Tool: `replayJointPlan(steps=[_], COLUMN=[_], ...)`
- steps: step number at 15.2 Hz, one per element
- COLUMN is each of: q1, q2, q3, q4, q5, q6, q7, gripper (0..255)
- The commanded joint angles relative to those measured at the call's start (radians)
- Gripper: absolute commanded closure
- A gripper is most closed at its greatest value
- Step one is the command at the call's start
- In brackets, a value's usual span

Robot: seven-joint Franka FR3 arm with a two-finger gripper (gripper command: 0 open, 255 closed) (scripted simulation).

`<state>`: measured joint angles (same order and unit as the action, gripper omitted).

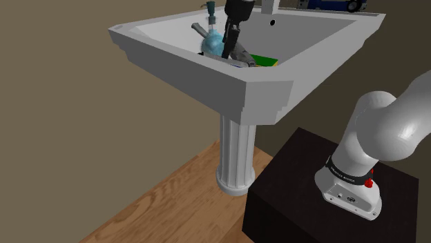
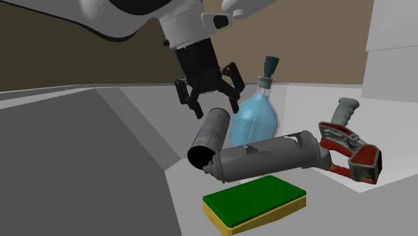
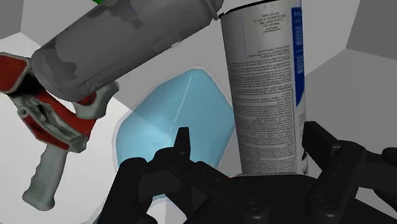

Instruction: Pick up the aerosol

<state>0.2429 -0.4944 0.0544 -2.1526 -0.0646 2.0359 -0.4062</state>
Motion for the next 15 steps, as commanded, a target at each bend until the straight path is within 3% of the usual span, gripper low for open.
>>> replayJointPlan(steps=[1, 12, 13, 15], q1=[0.029, 0.044, 0.043, 0.044], q2=[0.033, 0.042, 0.045, 0.039], q3=[0.012, 0.020, 0.018, 0.018], q4=[0.013, -0.083, -0.079, -0.080], q5=[0.008, 0.009, 0.009, 0.009], q6=[0.040, 0.163, 0.161, 0.156], q7=[-0.038, -0.052, -0.054, -0.054], gripper=[0, 0, 255, 255])
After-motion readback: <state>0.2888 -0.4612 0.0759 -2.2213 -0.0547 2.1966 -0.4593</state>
